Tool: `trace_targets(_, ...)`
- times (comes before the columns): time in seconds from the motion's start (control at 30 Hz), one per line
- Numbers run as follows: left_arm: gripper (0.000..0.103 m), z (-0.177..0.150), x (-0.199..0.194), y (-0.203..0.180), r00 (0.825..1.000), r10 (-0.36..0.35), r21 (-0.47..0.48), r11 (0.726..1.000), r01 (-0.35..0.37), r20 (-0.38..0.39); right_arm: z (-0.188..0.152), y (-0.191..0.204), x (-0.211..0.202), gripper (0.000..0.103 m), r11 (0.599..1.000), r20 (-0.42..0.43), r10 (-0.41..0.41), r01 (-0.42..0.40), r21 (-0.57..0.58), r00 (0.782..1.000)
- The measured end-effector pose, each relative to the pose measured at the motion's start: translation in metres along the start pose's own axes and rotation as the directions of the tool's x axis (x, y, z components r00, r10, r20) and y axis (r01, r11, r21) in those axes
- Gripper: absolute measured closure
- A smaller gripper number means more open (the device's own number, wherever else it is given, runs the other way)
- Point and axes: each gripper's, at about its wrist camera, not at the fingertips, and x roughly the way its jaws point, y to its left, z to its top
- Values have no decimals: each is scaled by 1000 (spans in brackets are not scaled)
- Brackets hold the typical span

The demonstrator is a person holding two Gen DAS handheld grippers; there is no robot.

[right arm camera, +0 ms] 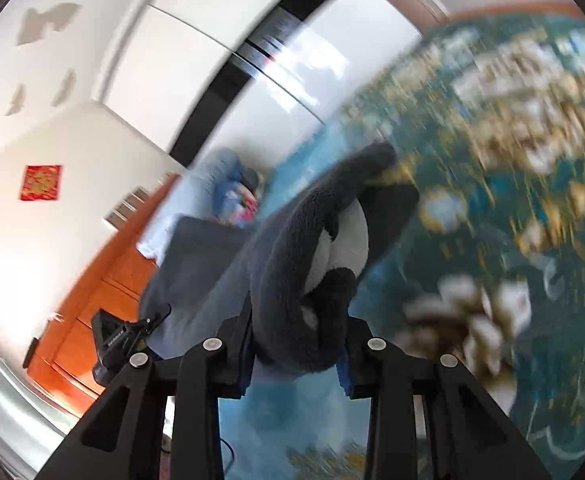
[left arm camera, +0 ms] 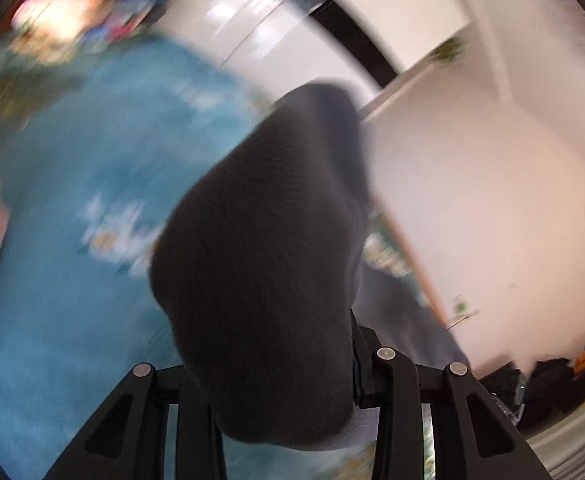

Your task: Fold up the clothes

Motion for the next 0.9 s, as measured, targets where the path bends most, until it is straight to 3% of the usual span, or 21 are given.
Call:
trace_targets(0.13, 65, -37, 27, 66, 989, 91, -157, 982, -109, -119, -20, -19, 13, 68, 999, -38, -31, 31, 13, 999)
trace_targets(0.23, 56, -45, 15, 84, 995, 28, -269, 962, -52, -91, -36, -33, 22, 65, 998, -66, -54, 55, 23, 996)
trace_targets(0.33, 48, -52, -12, 74, 992, 125, -241, 962, -129, -31, -41, -26, 18, 64, 994, -66, -104, 102, -36, 992)
trace_targets(0.37, 43, -58, -24, 62, 982, 187, -194, 964, -184, -1, -45, -18, 12, 60, 984, -60, -161, 155, -89, 985)
trace_targets(0.43, 33, -77, -39, 32, 946, 319, -47, 947, -317, 53, -56, -4, 5, 54, 945, -41, -276, 264, -191, 960)
trace_targets(0.5, 23, -100, -42, 2, 905, 415, 91, 901, -424, 96, -70, 2, 2, 52, 896, -21, -374, 355, -268, 927)
trace_targets(0.57, 22, -124, -31, -31, 875, 473, 215, 848, -485, 107, -80, 1, 4, 52, 854, -5, -440, 417, -312, 898)
trace_targets(0.67, 22, -157, 0, -71, 877, 469, 353, 808, -472, 101, -89, -1, 7, 52, 798, 23, -507, 479, -366, 862)
trace_targets(0.7, 22, -163, 18, -79, 868, 482, 390, 782, -487, 118, -91, -2, 7, 52, 777, 38, -522, 494, -389, 852)
trace_targets(0.8, 22, -178, 64, -107, 859, 501, 430, 756, -494, 105, -95, 7, 16, 52, 700, 81, -572, 537, -471, 816)
trace_targets(0.87, 21, -183, 79, -117, 849, 518, 408, 755, -513, 107, -94, 11, 16, 52, 678, 100, -573, 540, -499, 813)
trace_targets(0.9, 19, -184, 89, -120, 834, 539, 393, 746, -538, 118, -90, 11, 16, 51, 680, 111, -565, 537, -499, 818)
